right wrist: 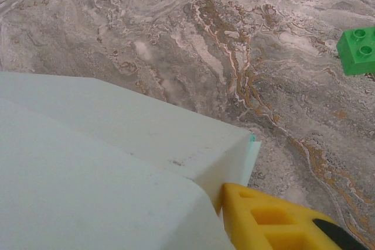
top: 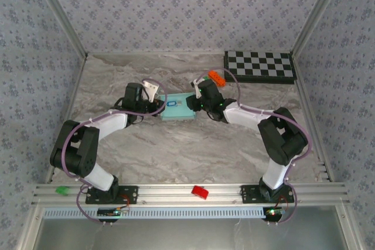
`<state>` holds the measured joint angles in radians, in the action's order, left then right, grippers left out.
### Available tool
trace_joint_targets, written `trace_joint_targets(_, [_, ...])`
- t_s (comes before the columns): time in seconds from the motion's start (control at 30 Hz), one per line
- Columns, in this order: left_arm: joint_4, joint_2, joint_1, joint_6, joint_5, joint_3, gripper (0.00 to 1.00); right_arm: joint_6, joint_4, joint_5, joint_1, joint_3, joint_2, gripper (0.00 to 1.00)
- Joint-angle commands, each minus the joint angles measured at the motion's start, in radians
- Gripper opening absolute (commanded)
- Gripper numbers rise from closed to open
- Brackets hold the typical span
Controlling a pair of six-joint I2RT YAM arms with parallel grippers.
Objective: Fold the paper box
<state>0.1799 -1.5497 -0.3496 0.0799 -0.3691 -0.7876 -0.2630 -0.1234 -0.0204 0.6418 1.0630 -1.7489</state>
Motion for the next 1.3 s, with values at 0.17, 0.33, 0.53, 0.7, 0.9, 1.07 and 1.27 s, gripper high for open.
trace_joint_targets(0.17, [-0.003,0.024,-0.019,-0.011,-0.025,0.004,0.26,-0.052,0.019,-0.036,0.026,0.048,-0.03,0.34])
trace_joint_targets(0.33, [-0.001,0.026,-0.018,-0.009,-0.023,0.003,0.26,-0.056,0.026,-0.049,0.027,0.066,-0.034,0.34])
trace_joint_targets(0.53, [0.0,0.029,-0.019,-0.011,-0.019,0.004,0.26,-0.058,0.04,-0.055,0.028,0.081,-0.045,0.34])
trace_joint_targets(0.7, [-0.003,0.033,-0.019,-0.017,-0.015,0.021,0.27,-0.053,0.028,-0.051,0.037,0.051,-0.051,0.34])
trace_joint_targets(0.9, [0.009,0.058,-0.018,-0.017,-0.01,0.065,0.27,-0.045,-0.009,-0.028,0.062,-0.011,-0.04,0.34])
trace_joint_targets(1.07, [0.017,0.072,-0.021,-0.01,-0.002,0.096,0.27,-0.041,-0.019,-0.014,0.073,-0.041,-0.037,0.34])
trace_joint_targets(1.27, [0.008,0.077,-0.025,-0.004,0.007,0.116,0.27,-0.03,-0.009,-0.006,0.084,-0.058,-0.035,0.34])
